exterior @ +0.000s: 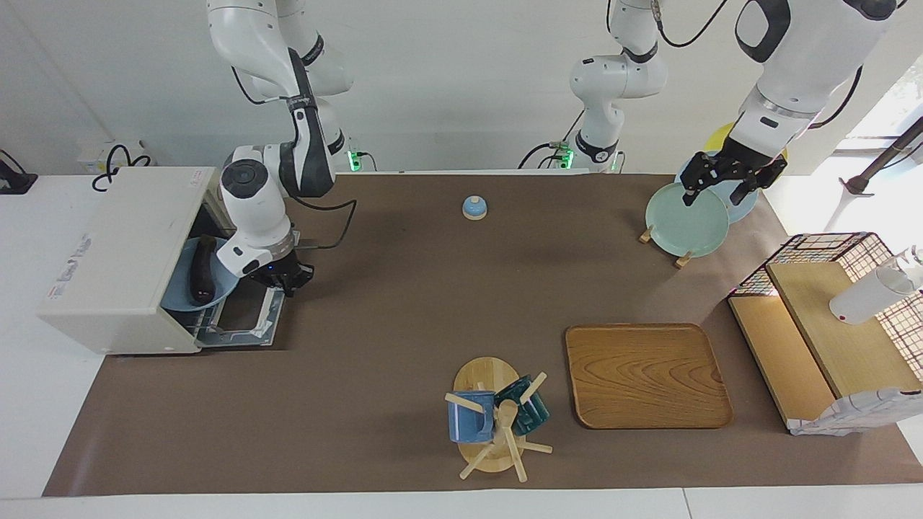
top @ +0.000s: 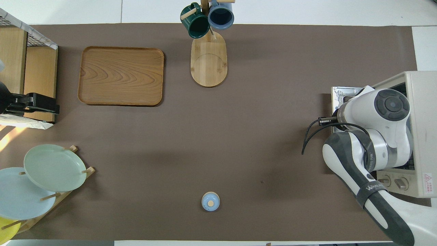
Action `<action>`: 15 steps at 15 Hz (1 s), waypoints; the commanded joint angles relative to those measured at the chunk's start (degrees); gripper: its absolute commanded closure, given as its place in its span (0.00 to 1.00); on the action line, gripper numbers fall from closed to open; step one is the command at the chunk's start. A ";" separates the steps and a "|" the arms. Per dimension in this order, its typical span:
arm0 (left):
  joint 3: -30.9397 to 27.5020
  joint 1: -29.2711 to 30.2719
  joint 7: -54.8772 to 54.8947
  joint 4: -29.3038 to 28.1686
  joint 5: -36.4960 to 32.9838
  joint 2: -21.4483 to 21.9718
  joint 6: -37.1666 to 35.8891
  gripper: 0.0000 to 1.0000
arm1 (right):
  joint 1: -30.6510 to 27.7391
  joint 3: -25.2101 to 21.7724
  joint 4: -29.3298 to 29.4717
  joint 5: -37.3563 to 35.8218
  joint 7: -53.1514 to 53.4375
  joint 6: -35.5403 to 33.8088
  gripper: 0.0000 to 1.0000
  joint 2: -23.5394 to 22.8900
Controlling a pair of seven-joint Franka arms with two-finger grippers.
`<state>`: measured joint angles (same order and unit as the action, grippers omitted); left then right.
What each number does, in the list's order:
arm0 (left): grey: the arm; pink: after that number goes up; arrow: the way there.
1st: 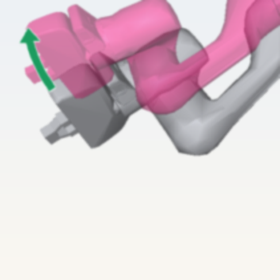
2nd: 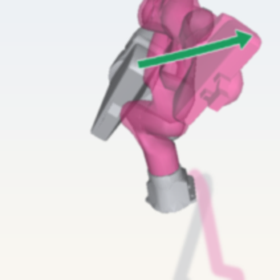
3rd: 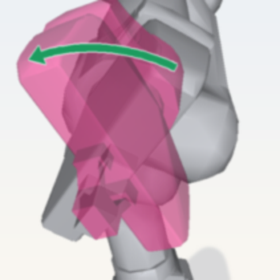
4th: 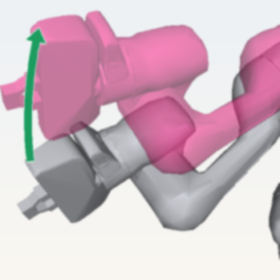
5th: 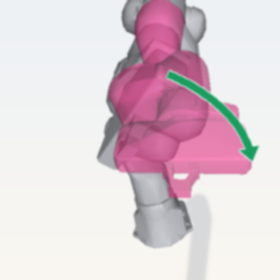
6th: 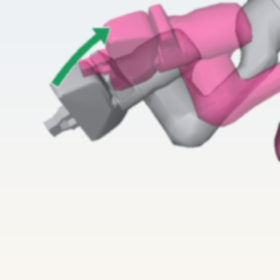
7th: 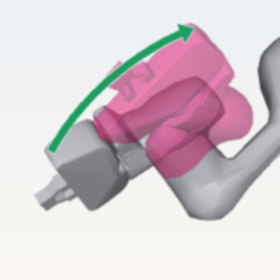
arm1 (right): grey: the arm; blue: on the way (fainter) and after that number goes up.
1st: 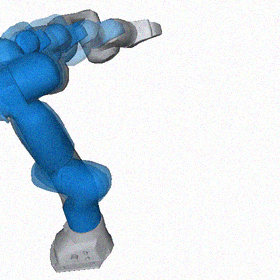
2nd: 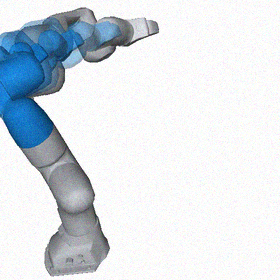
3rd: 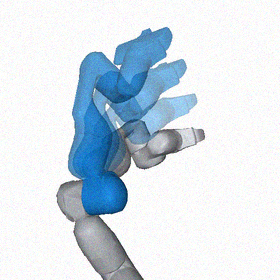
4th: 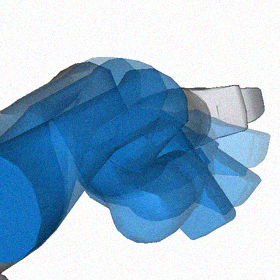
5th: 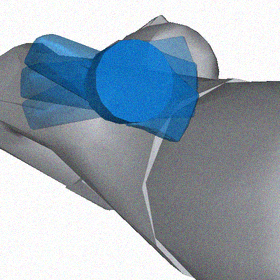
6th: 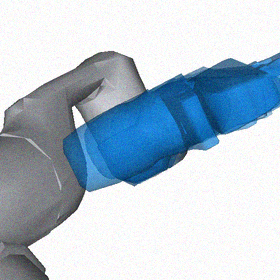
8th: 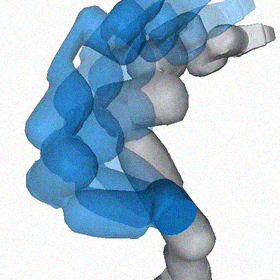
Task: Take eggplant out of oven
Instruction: 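Grasp the light blue plate inside the oven with the right gripper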
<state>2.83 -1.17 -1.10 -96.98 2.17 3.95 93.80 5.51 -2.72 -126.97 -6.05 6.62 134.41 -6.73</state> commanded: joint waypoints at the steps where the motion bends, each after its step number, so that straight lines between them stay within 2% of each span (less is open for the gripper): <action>1: 0.24 0.20 -0.22 -1.63 -0.50 1.06 1.65 1.00 | -0.94 0.69 1.98 1.39 0.24 -0.29 1.00 -0.03; 3: 0.24 0.20 -0.22 -1.72 -0.50 1.14 1.91 1.00 | -0.94 1.39 3.65 1.48 0.24 -3.87 1.00 0.75; 5: 0.24 0.20 -0.22 -1.72 -0.50 1.14 1.92 1.00 | -1.20 1.40 7.16 1.48 0.59 -10.37 1.00 1.81; 6: 0.24 0.20 -0.22 -1.72 -0.50 1.14 1.92 1.00 | -1.20 1.22 8.31 1.48 0.85 -13.53 0.74 2.07; 7: 0.24 0.20 -0.22 -1.72 -0.41 1.14 1.92 1.00 | -1.81 1.13 8.49 1.48 0.85 -15.91 0.55 2.60; 8: 0.24 0.20 -0.30 -1.72 -0.32 1.14 1.74 1.00 | -1.91 0.87 8.41 1.39 0.85 -17.24 0.44 3.04; 10: 0.24 0.20 -0.57 -1.81 -0.23 1.14 1.74 1.00 | -4.00 0.69 8.14 0.25 -0.37 -18.48 0.43 3.22; 13: 0.24 0.12 -0.66 -1.81 -0.23 1.14 1.74 1.00 | -5.95 0.70 7.61 0.25 -3.71 -18.40 0.48 3.31; 14: 0.24 0.03 -0.66 -1.89 -0.23 1.14 1.74 0.86 | -6.04 0.69 7.44 0.16 -4.67 -18.31 0.48 3.31; 15: 0.24 0.03 -0.48 -2.07 -0.32 1.23 1.74 0.28 | -6.21 0.69 7.09 0.16 -5.55 -17.96 0.48 3.39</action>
<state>2.90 -1.17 -1.20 -97.28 2.17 3.95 94.56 -0.07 -2.60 -118.96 -5.73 2.96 116.38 -3.82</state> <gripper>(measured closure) 0.921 0.480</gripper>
